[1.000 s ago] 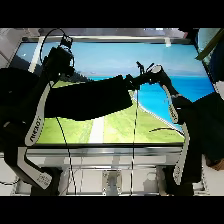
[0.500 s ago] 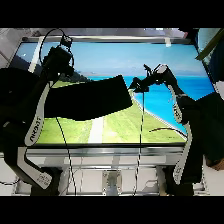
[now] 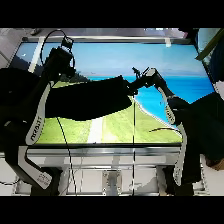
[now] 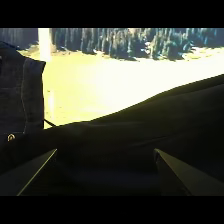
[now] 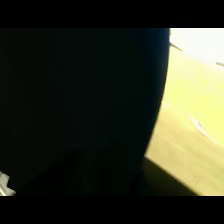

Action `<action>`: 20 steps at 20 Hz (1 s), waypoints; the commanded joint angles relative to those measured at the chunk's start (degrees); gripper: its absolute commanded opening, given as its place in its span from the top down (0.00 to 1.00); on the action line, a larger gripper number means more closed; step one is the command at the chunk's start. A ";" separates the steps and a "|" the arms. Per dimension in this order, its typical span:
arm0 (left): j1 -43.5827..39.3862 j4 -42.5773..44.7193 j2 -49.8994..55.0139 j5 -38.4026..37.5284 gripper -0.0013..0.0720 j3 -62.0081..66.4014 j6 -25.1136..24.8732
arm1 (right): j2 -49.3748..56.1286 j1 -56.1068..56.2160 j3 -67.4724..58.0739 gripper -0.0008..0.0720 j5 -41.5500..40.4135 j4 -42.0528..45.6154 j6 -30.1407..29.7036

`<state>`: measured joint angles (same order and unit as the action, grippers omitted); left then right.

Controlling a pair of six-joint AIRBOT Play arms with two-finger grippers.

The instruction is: Fold the clothes and pants, and hang the long-sleeved shirts on hangers.

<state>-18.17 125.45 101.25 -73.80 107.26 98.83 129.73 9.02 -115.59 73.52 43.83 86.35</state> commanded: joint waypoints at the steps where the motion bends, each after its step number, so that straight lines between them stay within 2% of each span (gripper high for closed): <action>1: 0.22 -0.39 1.20 -0.63 0.03 -0.11 -0.07 | -0.98 1.29 -1.46 0.97 2.62 -5.81 -2.43; 2: 0.22 -1.29 1.84 -1.81 0.12 -0.13 -0.26 | -2.32 0.79 -1.46 0.97 3.48 -5.42 -2.47; 4: 0.20 -5.03 2.51 -4.52 0.70 -0.24 -0.26 | -5.79 -0.96 -1.44 0.97 5.73 -1.86 -2.40; 5: 0.09 -7.19 2.47 -5.38 0.83 -0.52 -0.26 | -7.87 -2.12 -1.44 0.98 7.80 1.53 -2.40; 9: -2.80 -14.73 1.55 -8.63 0.85 -0.55 -3.34 | -15.69 -7.78 0.55 0.98 17.88 16.90 -2.56; 11: -6.05 -17.70 0.48 -8.52 0.85 -0.55 -4.66 | -18.80 -11.50 2.73 0.98 21.49 19.67 -4.22; 14: -12.07 -21.03 0.24 -7.32 0.85 -0.57 -6.10 | -21.68 -17.51 5.01 0.98 25.07 19.56 -5.25; 16: -16.13 -22.91 1.38 -3.30 0.85 -0.61 -6.93 | -23.50 -20.52 6.54 0.98 25.11 18.88 -5.18; 18: -19.54 -23.78 3.93 2.36 0.85 -0.61 -6.93 | -24.68 -22.03 6.64 0.98 24.09 13.66 -4.98; 19: -21.03 -23.80 5.81 4.96 0.97 -0.63 -6.88 | -24.98 -22.23 6.38 0.98 23.06 9.18 -4.98; 20: -22.29 -23.89 7.89 6.69 0.97 -0.61 -6.86 | -25.11 -22.03 6.01 0.98 22.16 4.70 -4.79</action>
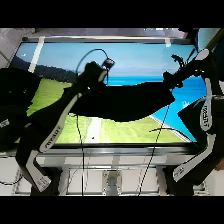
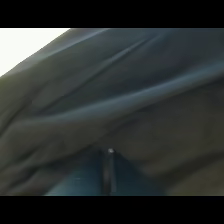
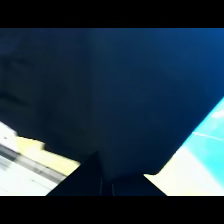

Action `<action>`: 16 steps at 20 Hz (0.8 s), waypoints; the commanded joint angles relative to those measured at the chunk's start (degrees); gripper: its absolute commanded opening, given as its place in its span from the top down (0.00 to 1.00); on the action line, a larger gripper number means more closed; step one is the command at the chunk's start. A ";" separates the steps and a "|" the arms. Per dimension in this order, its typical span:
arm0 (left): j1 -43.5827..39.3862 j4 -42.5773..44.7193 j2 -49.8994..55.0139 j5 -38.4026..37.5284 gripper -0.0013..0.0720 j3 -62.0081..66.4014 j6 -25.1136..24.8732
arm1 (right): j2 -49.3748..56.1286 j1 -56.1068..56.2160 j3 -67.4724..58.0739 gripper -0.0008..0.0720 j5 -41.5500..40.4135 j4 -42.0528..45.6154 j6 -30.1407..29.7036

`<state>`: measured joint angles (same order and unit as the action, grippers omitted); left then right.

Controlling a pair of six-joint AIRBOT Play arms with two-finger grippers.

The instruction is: Fold the clothes and pants, and hang the long-sleeved shirts on hangers.

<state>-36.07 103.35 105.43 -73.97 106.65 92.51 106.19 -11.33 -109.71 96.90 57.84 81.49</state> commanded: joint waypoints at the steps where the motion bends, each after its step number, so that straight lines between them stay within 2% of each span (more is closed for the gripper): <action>1: -5.35 -2.12 5.60 7.63 0.97 0.00 -0.37 | -1.57 -1.07 -0.20 0.98 -1.84 -13.86 0.13; 3: -6.60 -4.04 8.66 8.79 0.97 0.00 -0.37 | -1.55 1.64 -0.44 0.98 -3.28 -19.58 0.11; 6: -6.60 -9.77 10.05 12.11 0.97 0.02 -0.39 | -1.55 8.57 -0.55 0.98 -7.67 -19.65 0.09; 8: -5.53 -8.04 9.03 11.54 0.97 0.17 -0.39 | -1.55 13.31 -0.55 0.98 -11.76 -19.65 0.09; 14: 7.26 2.69 -5.81 0.24 0.97 0.17 -1.66 | -1.44 27.36 -0.55 0.98 -29.79 -19.17 0.11; 16: 13.57 2.69 -11.45 -2.45 0.97 0.17 -3.02 | -0.74 32.50 -0.55 0.98 -36.02 -17.51 0.11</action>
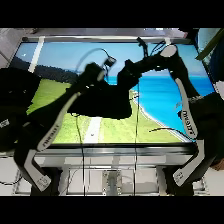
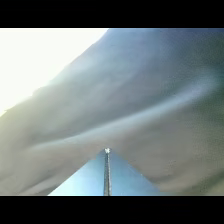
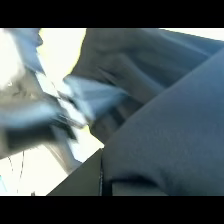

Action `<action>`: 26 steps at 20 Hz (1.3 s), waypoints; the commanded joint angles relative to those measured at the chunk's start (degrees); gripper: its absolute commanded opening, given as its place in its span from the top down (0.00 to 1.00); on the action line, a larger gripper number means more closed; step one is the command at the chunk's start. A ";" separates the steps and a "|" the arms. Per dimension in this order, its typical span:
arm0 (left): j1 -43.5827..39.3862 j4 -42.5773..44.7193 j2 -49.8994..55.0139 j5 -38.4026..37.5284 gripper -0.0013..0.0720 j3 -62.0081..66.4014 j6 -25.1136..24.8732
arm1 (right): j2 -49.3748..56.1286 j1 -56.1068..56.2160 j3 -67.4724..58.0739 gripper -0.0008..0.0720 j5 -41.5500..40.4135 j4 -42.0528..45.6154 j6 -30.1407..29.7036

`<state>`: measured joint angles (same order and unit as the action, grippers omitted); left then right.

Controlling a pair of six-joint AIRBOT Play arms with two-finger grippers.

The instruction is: Fold the clothes and pants, and hang the long-sleeved shirts on hangers.

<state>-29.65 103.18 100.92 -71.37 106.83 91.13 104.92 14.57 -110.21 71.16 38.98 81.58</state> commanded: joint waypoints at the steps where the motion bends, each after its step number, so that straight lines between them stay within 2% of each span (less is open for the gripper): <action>1: 10.05 2.64 -9.25 -6.05 0.97 0.00 -1.66 | 1.38 9.33 -0.04 0.98 -13.11 1.99 0.04; 3: 15.21 1.53 -12.90 -7.48 0.97 -0.02 -2.10 | 4.13 14.25 -0.02 0.98 -18.38 2.93 0.37; 5: 19.19 -1.90 -15.10 -7.98 0.97 -0.04 -4.57 | 7.43 19.02 -0.04 0.98 -24.87 2.95 0.42; 6: 20.50 -3.65 -15.61 -8.02 0.97 -0.07 -5.29 | 8.87 21.22 -0.04 0.91 -28.68 1.90 0.42; 7: 21.51 -5.05 -15.87 -8.00 0.97 -0.07 -5.75 | 9.90 23.43 -0.07 0.67 -32.92 -1.33 -0.22; 9: 22.73 -6.16 -15.87 -7.98 0.97 -0.39 -6.75 | 10.08 27.02 -0.81 0.64 -37.59 -4.11 -9.09; 10: 23.02 -6.19 -15.87 -8.04 0.97 -0.61 -6.75 | 10.08 27.47 -2.23 0.57 -36.22 -2.93 -11.63; 11: 23.21 -6.16 -15.87 -8.04 0.97 -0.83 -6.78 | 10.05 26.97 -3.78 0.44 -33.53 -0.55 -11.63; 12: 23.21 -6.14 -15.87 -8.07 0.97 -0.96 -6.80 | 10.05 25.55 -5.55 0.42 -29.16 2.64 -11.47; 16: 23.21 -6.16 -15.89 -8.07 0.97 -0.96 -6.75 | 6.71 12.13 -7.06 0.42 -3.69 13.09 -4.74; 19: 23.21 -6.19 -15.87 -8.39 0.97 -0.96 -6.73 | 5.68 0.96 -6.97 0.43 8.52 13.81 -3.48; 22: 23.19 -6.43 -15.87 -9.18 0.97 -0.96 -6.69 | 6.14 -5.95 -1.97 0.42 6.78 13.70 0.87; 23: 23.19 -6.40 -15.87 -9.49 0.97 -0.96 -6.54 | 6.67 -7.02 -0.04 0.35 5.35 13.66 3.08; 24: 23.19 -6.43 -15.87 -9.81 0.97 -0.96 -6.51 | 7.61 -7.82 1.73 0.35 4.92 13.22 4.31; 25: 23.19 -6.43 -15.87 -10.01 0.97 -0.96 -6.51 | 8.94 -8.35 2.84 0.30 5.16 12.26 4.61; 26: 23.19 -6.43 -15.87 -9.99 0.97 -0.96 -6.54 | 10.88 -8.70 3.32 0.16 6.01 10.14 4.87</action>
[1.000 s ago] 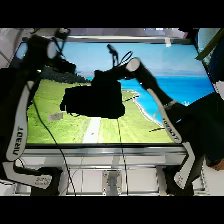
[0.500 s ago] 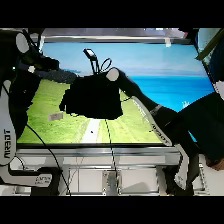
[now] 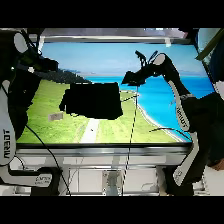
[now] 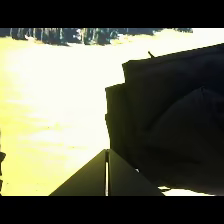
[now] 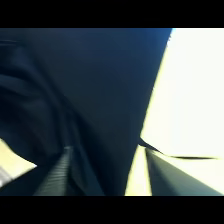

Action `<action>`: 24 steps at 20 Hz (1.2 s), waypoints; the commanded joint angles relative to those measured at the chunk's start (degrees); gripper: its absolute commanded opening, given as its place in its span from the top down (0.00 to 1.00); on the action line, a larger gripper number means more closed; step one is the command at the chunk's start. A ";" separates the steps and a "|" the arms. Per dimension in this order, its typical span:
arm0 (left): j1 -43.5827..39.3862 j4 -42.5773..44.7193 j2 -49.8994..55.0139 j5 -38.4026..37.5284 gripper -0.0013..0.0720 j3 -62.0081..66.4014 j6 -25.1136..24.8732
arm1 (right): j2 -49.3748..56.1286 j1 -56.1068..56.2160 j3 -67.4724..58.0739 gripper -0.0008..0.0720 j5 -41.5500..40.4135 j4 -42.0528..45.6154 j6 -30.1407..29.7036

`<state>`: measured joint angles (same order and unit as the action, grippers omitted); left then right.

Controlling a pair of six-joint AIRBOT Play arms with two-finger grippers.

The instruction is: Fold the clothes and pants, and hang the long-sleeved shirts on hangers.

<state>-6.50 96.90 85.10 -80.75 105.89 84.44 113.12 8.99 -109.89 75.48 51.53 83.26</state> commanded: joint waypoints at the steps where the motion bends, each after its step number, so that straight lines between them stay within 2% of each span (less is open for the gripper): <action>1: 0.04 -0.15 -0.04 -0.61 0.97 -0.02 0.15 | 4.68 -3.34 3.02 0.13 2.36 -5.07 3.19; 4: 0.04 -0.13 -0.04 -0.61 0.97 -0.02 0.17 | 9.73 -2.40 2.99 0.12 1.75 -11.30 3.19; 11: 0.04 -0.15 -0.04 -0.63 0.97 -0.02 0.13 | 12.70 6.38 2.99 0.14 -8.41 -12.41 5.99; 12: 0.04 -0.15 -0.04 -0.63 0.97 -0.02 0.13 | 12.79 7.98 2.95 0.20 -8.98 -12.90 6.23; 15: 0.04 -0.15 -0.04 -0.76 0.97 -0.02 0.13 | 12.79 11.82 2.82 0.49 -9.20 -14.88 6.14; 16: 0.04 -0.15 -0.04 -1.03 0.97 -0.02 0.13 | 12.72 12.70 2.82 0.67 -9.75 -15.78 6.14; 17: 0.04 -0.13 -0.04 -1.27 0.97 -0.02 0.11 | 12.70 13.07 2.60 0.97 -10.03 -16.94 6.08; 20: 0.04 -0.13 -0.04 -1.46 0.97 -0.02 0.09 | 12.09 11.34 -1.88 0.98 -8.70 -16.79 5.57; 24: 0.04 -0.13 -0.04 -1.46 0.97 -0.02 0.13 | 6.95 2.62 -8.74 0.98 -1.60 -14.08 5.66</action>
<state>-6.50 96.75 85.10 -82.15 105.89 84.60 123.11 16.23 -114.85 69.56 36.03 88.95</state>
